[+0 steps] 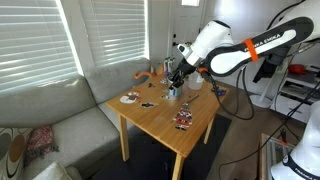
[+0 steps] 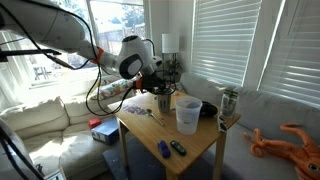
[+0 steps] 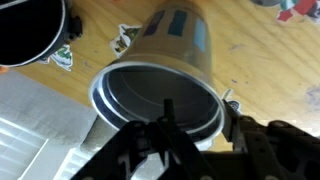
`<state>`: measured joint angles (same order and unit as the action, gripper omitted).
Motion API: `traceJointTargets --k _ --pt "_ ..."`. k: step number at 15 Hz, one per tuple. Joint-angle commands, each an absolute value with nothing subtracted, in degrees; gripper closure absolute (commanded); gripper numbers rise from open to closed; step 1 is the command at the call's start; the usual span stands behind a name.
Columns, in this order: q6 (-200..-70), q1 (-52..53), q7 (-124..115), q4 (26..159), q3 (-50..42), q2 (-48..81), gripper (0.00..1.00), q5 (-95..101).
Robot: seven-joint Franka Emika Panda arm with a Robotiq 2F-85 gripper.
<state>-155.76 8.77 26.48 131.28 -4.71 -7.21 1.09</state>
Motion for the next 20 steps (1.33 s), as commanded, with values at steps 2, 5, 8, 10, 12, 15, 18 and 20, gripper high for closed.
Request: traceJointTargets --k 2,5,8,10,12,15,18,20 --pt "-158.90 2.63 13.68 127.64 -0.11 -3.28 0.87 21.17" --pt "-157.60 3.16 4.20 126.07 -0.05 -2.34 1.00 33.23" --pt "-156.36 4.12 -1.81 124.98 0.64 -1.70 0.99 40.21" --pt "-155.21 4.56 -4.39 124.71 1.35 -1.15 0.99 43.26" --pt "-153.41 5.02 -6.74 124.72 2.07 -0.49 0.99 46.22" --pt "-151.77 5.75 -8.85 124.90 3.00 0.36 0.99 48.53" --pt "-150.45 6.35 -8.80 124.90 3.59 0.95 0.64 47.40" --pt "-150.18 6.72 -8.82 125.03 3.84 1.76 0.50 46.64"
